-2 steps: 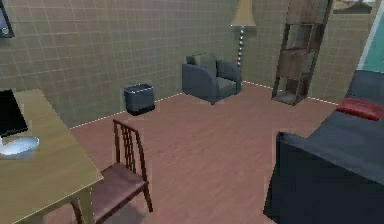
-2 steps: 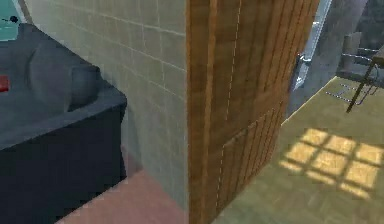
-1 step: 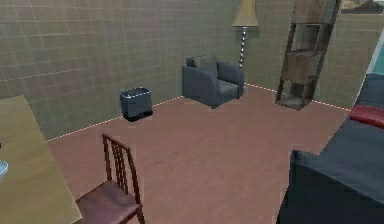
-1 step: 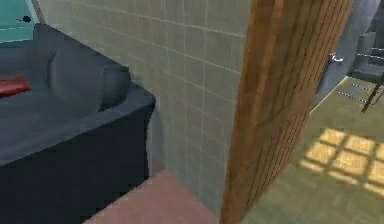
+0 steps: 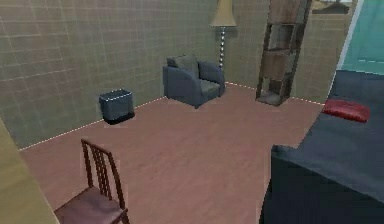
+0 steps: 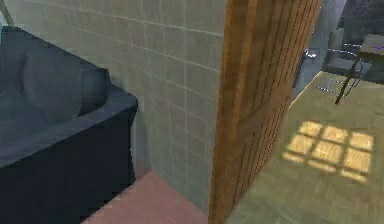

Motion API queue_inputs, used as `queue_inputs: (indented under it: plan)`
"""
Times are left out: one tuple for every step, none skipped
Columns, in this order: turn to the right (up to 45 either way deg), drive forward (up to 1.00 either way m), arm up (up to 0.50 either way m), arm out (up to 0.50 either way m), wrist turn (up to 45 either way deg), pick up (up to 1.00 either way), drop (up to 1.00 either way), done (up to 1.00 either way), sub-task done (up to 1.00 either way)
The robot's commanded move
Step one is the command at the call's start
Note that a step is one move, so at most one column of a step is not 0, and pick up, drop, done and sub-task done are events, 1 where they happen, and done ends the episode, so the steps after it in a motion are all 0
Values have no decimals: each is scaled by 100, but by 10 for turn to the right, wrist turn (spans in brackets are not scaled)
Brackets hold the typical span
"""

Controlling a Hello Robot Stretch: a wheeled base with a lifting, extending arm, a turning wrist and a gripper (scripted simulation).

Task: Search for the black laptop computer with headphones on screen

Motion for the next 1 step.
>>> queue_inputs:
  plan:
    - [0,95,0,0,0,0,0,0,0]
